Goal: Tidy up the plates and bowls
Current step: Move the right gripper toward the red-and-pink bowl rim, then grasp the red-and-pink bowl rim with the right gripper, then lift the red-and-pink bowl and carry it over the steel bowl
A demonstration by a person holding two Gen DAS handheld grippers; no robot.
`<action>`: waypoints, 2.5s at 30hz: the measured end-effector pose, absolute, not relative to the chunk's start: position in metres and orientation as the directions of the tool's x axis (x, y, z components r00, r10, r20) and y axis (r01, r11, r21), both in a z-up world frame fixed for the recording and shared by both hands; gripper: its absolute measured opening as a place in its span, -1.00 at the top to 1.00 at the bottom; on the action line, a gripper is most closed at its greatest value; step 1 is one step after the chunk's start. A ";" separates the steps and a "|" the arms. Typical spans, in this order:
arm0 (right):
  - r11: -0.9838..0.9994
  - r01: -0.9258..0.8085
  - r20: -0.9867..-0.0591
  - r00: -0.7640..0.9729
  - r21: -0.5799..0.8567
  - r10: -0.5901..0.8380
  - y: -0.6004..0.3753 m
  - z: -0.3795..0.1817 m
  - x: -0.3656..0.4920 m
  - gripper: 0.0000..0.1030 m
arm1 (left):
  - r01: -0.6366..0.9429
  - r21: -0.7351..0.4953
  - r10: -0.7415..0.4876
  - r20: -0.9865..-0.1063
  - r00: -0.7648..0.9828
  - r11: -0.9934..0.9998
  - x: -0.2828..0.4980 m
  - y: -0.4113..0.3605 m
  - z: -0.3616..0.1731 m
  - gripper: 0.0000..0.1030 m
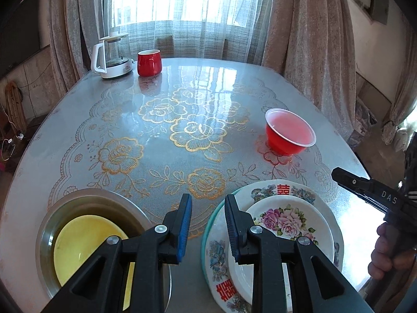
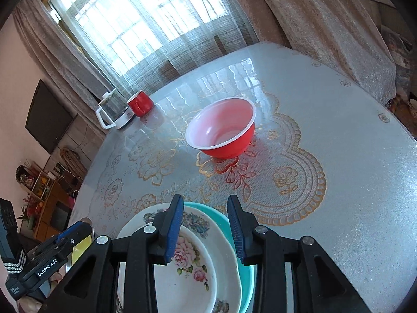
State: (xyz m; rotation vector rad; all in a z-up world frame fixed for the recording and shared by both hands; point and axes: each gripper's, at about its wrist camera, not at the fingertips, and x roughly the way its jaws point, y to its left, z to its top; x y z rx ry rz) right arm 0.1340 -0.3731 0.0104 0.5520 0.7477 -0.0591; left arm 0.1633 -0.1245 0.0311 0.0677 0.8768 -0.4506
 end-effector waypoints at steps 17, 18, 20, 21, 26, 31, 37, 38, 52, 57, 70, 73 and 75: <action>0.808 0.344 -0.672 0.735 0.479 0.086 -0.445 0.006 0.186 0.58 | 0.460 -0.344 -0.542 -0.729 0.419 0.819 0.234 -0.203 0.021 -0.06; 0.804 0.348 -0.674 0.734 0.481 0.086 -0.449 0.006 0.190 0.58 | 0.449 -0.352 -0.539 -0.735 0.410 0.821 0.239 -0.207 0.019 -0.06; 0.796 0.355 -0.675 0.733 0.489 0.088 -0.455 0.004 0.199 0.58 | 0.435 -0.358 -0.533 -0.748 0.395 0.826 0.250 -0.215 0.016 -0.07; 0.791 0.356 -0.673 0.734 0.497 0.093 -0.458 0.004 0.202 0.58 | 0.432 -0.356 -0.528 -0.754 0.390 0.828 0.255 -0.220 0.014 -0.09; 0.774 0.361 -0.670 0.735 0.519 0.106 -0.468 0.001 0.222 0.57 | 0.392 -0.395 -0.532 -0.772 0.348 0.831 0.279 -0.234 0.005 -0.09; 0.773 0.370 -0.689 0.715 0.515 0.117 -0.471 -0.010 0.237 0.57 | 0.340 -0.451 -0.546 -0.791 0.277 0.825 0.299 -0.246 -0.008 0.27; 0.778 0.355 -0.697 0.703 0.519 0.144 -0.468 -0.017 0.242 0.77 | 0.339 -0.482 -0.570 -0.784 0.247 0.808 0.305 -0.263 -0.017 0.74; 0.781 0.351 -0.697 0.702 0.517 0.145 -0.468 -0.017 0.241 0.78 | 0.347 -0.477 -0.570 -0.783 0.251 0.808 0.304 -0.265 -0.016 0.78; 0.790 0.280 -0.682 0.696 0.546 0.225 -0.438 -0.004 0.237 0.80 | 0.348 -0.403 -0.516 -0.784 0.345 0.846 0.277 -0.228 0.007 0.81; 0.812 0.249 -0.697 0.673 0.527 0.246 -0.409 -0.004 0.245 0.80 | 0.339 -0.346 -0.463 -0.805 0.371 0.875 0.277 -0.205 0.005 0.81; 0.825 0.185 -0.722 0.607 0.535 0.332 -0.351 -0.014 0.270 0.49 | 0.261 -0.314 -0.399 -0.825 0.401 0.913 0.278 -0.150 -0.001 0.81; 0.826 0.173 -0.707 0.627 0.536 0.327 -0.348 -0.009 0.268 0.47 | 0.247 -0.333 -0.408 -0.825 0.391 0.910 0.277 -0.144 -0.003 0.80; 0.830 0.168 -0.703 0.633 0.532 0.323 -0.347 -0.006 0.265 0.47 | 0.247 -0.340 -0.415 -0.820 0.396 0.907 0.275 -0.142 -0.002 0.79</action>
